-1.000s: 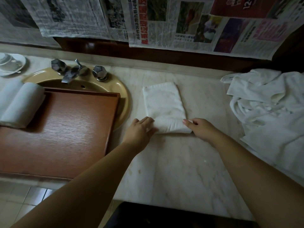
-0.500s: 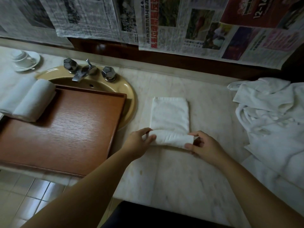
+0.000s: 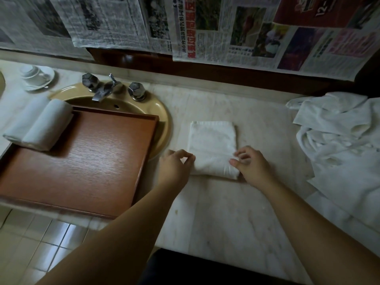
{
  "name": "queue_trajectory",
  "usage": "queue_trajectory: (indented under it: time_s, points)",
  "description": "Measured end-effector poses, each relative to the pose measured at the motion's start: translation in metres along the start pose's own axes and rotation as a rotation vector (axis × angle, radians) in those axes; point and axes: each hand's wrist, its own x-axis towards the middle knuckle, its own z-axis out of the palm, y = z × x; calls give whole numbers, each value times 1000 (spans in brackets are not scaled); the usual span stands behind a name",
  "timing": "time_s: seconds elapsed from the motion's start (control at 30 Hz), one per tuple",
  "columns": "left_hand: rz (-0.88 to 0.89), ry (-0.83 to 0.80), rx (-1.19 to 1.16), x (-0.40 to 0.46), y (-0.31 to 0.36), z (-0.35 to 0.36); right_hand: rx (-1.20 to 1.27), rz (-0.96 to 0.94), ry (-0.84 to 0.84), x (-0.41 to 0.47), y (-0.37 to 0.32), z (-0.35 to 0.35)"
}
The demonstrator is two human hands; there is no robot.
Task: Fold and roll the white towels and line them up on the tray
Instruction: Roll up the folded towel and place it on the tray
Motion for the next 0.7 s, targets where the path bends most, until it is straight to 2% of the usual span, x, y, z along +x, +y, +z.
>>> queue_trajectory:
  time_s: [0.07, 0.13, 0.23, 0.33, 0.4, 0.47, 0.7]
  points:
    - [173, 39, 145, -7, -8, -1, -110, -221, 93, -13, 3, 6]
    - [298, -31, 193, -10, -19, -6, -200, -369, 161, -28, 12, 9]
    - [391, -214, 259, -10, -31, -13, -199, -354, 101, -45, 25, 4]
    - [411, -264, 292, -11, -29, -11, -214, -314, -9, -50, 35, -5]
    - [353, -274, 228, -14, -23, -8, -246, -302, -58, -50, 39, -11]
    - [217, -282, 76, -17, -18, -4, -251, -266, -77, -47, 40, -15]
    - [-123, -267, -216, -9, -2, 4, 16, -67, -89, -22, 35, -1]
